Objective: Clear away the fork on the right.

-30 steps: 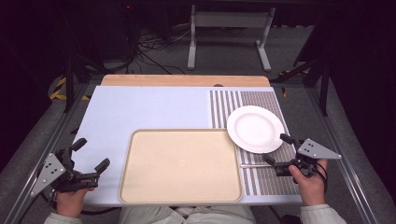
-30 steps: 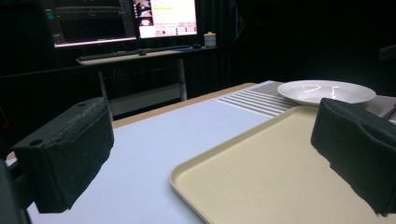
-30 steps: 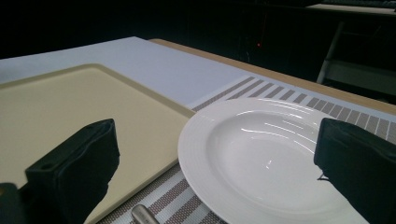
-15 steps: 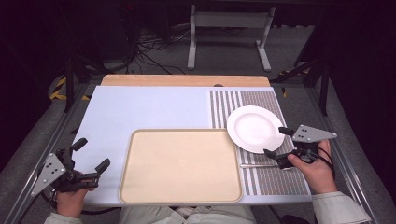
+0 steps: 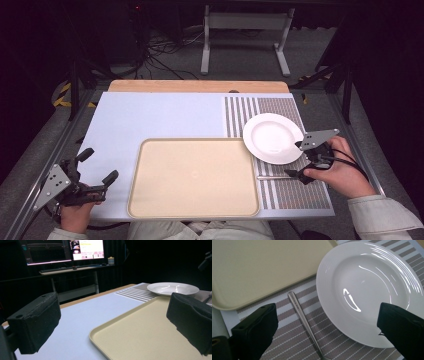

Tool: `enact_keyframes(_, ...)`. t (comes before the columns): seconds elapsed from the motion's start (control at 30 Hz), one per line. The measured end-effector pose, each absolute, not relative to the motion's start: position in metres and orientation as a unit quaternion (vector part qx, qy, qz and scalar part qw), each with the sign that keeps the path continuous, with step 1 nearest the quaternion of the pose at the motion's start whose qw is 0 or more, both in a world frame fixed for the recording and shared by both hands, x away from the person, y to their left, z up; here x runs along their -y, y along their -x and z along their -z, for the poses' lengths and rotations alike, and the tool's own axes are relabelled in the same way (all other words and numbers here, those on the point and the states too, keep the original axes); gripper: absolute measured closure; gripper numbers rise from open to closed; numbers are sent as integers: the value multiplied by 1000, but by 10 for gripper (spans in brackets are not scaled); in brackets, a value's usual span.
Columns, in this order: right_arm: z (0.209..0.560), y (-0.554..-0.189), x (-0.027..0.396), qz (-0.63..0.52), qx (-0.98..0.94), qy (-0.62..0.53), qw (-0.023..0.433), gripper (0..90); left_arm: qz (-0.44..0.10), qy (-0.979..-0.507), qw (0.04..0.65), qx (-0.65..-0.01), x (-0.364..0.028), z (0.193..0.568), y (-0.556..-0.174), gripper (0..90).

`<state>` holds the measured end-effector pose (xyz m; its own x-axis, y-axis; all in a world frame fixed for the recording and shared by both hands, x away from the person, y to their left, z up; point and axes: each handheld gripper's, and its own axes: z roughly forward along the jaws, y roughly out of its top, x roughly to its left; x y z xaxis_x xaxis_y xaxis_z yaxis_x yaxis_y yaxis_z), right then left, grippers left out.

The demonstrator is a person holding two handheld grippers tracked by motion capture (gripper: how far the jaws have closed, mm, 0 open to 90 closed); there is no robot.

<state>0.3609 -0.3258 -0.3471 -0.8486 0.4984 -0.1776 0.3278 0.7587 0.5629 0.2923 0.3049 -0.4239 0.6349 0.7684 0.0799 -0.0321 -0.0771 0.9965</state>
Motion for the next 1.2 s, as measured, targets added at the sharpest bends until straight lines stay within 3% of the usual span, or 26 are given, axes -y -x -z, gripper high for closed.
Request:
enact_keyframes(0.53, 352, -366, 313, -153, -967, -172, 112, 119, -325, -661, 618, -276, -304, 423, -292, 0)
enact_keyframes(1.2, 366, -370, 308, -59, -985, -151, 63, 139, -324, -660, 619, -275, -304, 423, -292, 0)
